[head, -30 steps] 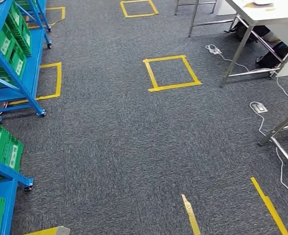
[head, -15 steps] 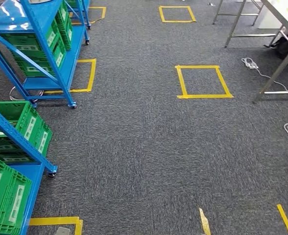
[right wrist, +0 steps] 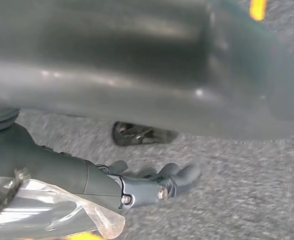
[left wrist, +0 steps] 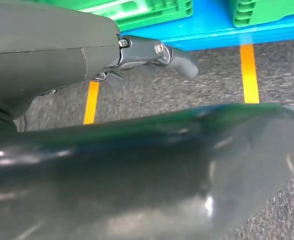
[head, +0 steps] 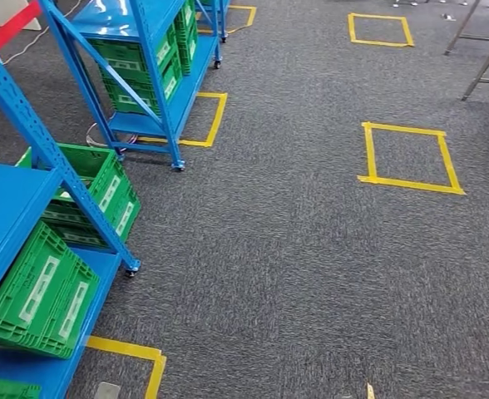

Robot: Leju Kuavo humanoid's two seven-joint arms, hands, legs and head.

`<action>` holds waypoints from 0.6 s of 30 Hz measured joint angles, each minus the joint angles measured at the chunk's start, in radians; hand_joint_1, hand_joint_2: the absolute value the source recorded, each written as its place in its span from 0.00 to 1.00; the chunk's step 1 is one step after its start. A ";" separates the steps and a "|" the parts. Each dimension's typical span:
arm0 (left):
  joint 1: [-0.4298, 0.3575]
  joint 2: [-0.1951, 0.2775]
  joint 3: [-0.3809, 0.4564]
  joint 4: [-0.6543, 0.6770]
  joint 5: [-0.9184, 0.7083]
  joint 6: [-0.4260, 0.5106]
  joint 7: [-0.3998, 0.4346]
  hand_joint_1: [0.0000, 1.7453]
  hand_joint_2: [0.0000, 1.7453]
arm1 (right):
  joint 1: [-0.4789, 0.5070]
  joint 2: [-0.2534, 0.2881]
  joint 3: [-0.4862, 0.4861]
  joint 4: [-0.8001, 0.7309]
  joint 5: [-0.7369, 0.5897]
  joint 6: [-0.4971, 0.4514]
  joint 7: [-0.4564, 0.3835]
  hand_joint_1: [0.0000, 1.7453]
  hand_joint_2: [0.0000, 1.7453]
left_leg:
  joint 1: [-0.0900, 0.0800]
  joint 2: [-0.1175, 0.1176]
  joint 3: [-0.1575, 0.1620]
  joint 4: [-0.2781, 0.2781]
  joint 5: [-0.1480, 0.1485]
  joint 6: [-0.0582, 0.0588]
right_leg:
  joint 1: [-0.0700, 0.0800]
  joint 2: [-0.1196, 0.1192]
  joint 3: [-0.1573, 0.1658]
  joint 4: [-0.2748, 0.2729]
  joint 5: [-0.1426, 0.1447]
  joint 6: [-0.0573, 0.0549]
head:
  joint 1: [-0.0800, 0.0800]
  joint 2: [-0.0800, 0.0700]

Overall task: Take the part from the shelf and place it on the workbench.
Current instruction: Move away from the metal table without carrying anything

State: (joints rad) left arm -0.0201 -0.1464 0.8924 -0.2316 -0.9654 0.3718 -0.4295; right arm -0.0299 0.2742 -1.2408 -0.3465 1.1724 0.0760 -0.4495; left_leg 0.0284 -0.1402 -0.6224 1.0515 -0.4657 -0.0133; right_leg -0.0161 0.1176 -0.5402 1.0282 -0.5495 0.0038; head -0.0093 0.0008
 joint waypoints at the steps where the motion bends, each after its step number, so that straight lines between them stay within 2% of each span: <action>1: 0.002 0.000 0.001 0.000 -0.001 0.000 -0.001 0.00 0.00 | 0.001 0.000 0.000 -0.001 -0.001 0.000 0.000 0.00 0.00 | 0.003 -0.014 -0.002 -0.005 0.005 -0.009 | 0.002 -0.011 0.006 -0.005 0.003 0.003 | 0.000 0.000; 2: 0.004 0.001 0.002 0.000 -0.002 0.000 -0.001 0.00 0.00 | 0.002 0.001 0.000 -0.002 -0.003 0.001 0.000 0.00 0.00 | 0.005 -0.017 -0.003 -0.009 0.008 -0.016 | 0.000 -0.025 0.011 -0.011 0.008 0.002 | 0.000 0.000; 3: 0.006 0.002 0.004 0.000 -0.002 0.000 -0.001 0.00 0.00 | 0.002 0.002 0.001 -0.003 -0.005 0.003 -0.001 0.00 0.00 | 0.004 0.001 -0.006 -0.004 0.004 -0.021 | -0.001 -0.040 0.015 -0.019 0.014 -0.001 | -0.001 0.000; 4: 0.006 0.003 0.006 0.000 -0.003 0.000 -0.001 0.00 0.00 | 0.003 0.004 0.001 -0.006 -0.007 0.005 -0.001 0.00 0.00 | 0.001 0.032 -0.017 0.017 -0.011 -0.025 | -0.003 -0.057 0.019 -0.026 0.019 -0.005 | -0.005 0.000; 6: 0.003 0.003 0.009 0.000 -0.006 0.000 -0.001 0.00 0.00 | 0.007 0.005 0.001 -0.009 -0.010 0.009 -0.001 0.00 0.00 | -0.004 0.106 -0.062 0.115 -0.072 -0.029 | 0.000 -0.094 0.023 -0.032 0.020 -0.011 | -0.012 0.000; 8: 0.000 0.003 0.010 0.000 -0.009 0.000 -0.001 0.00 0.00 | 0.014 0.005 0.001 -0.011 -0.012 0.010 0.000 0.00 0.00 | -0.004 0.131 -0.110 0.230 -0.123 -0.033 | 0.007 -0.135 0.024 -0.032 0.018 -0.015 | -0.014 0.000; 9: 0.001 0.003 0.010 0.000 -0.010 0.000 -0.001 0.00 0.00 | 0.015 0.005 0.001 -0.012 -0.013 0.011 0.000 0.00 0.00 | -0.005 0.135 -0.113 0.248 -0.123 -0.033 | 0.011 -0.153 0.024 -0.032 0.016 -0.017 | -0.014 0.000; 10: 0.002 0.004 0.011 0.000 -0.010 0.000 -0.002 0.00 0.00 | 0.015 0.005 0.002 -0.014 -0.014 0.013 0.000 0.00 0.00 | -0.006 0.138 -0.097 0.231 -0.107 -0.030 | 0.014 -0.169 0.025 -0.032 0.015 -0.017 | -0.014 0.000; 11: 0.004 0.004 0.012 0.000 -0.011 0.000 -0.002 0.00 0.00 | 0.014 0.006 0.002 -0.015 -0.015 0.014 0.000 0.00 0.00 | -0.010 0.145 -0.061 0.176 -0.078 -0.024 | 0.018 -0.182 0.027 -0.032 0.014 -0.018 | -0.014 0.000; 13: 0.003 0.006 0.013 0.000 -0.012 0.000 -0.004 0.00 0.00 | 0.013 0.009 0.006 -0.018 -0.016 0.018 0.000 0.00 0.00 | -0.023 0.186 0.021 0.041 -0.033 -0.002 | 0.025 -0.207 0.031 -0.032 0.008 -0.015 | -0.013 0.000; 14: 0.002 0.007 0.013 0.000 -0.014 0.001 -0.005 0.00 0.00 | 0.013 0.010 0.007 -0.020 -0.018 0.019 0.001 0.00 0.00 | -0.029 0.202 0.046 -0.002 -0.024 0.009 | 0.027 -0.217 0.033 -0.031 0.005 -0.011 | -0.013 0.000; 15: 0.001 0.007 0.014 0.000 -0.016 0.001 -0.006 0.00 0.00 | 0.012 0.012 0.009 -0.022 -0.019 0.021 0.001 0.00 0.00 | -0.034 0.211 0.056 -0.022 -0.024 0.018 | 0.029 -0.227 0.036 -0.031 0.002 -0.007 | -0.012 0.000; 17: 0.003 0.007 0.016 0.000 -0.019 0.004 -0.008 0.00 0.00 | 0.011 0.013 0.011 -0.026 -0.021 0.025 0.002 0.00 0.00 | -0.034 0.192 0.056 -0.027 -0.021 0.027 | 0.031 -0.245 0.046 -0.034 -0.002 0.002 | -0.013 0.000; 18: 0.005 0.006 0.017 0.000 -0.020 0.005 -0.008 0.00 0.00 | 0.011 0.014 0.013 -0.029 -0.022 0.026 0.003 0.00 0.00 | -0.031 0.183 0.057 -0.032 -0.018 0.031 | 0.030 -0.240 0.048 -0.031 -0.007 0.007 | -0.013 0.000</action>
State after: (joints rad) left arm -0.0152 -0.1400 0.9093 -0.2316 -0.9858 0.3768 -0.4374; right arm -0.0190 0.2877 -1.2281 -0.3753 1.1502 0.1021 -0.4460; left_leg -0.0026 0.0426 -0.5650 1.0191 -0.4836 0.0173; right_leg 0.0141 -0.1221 -0.4923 0.9970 -0.5564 0.0109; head -0.0225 0.0008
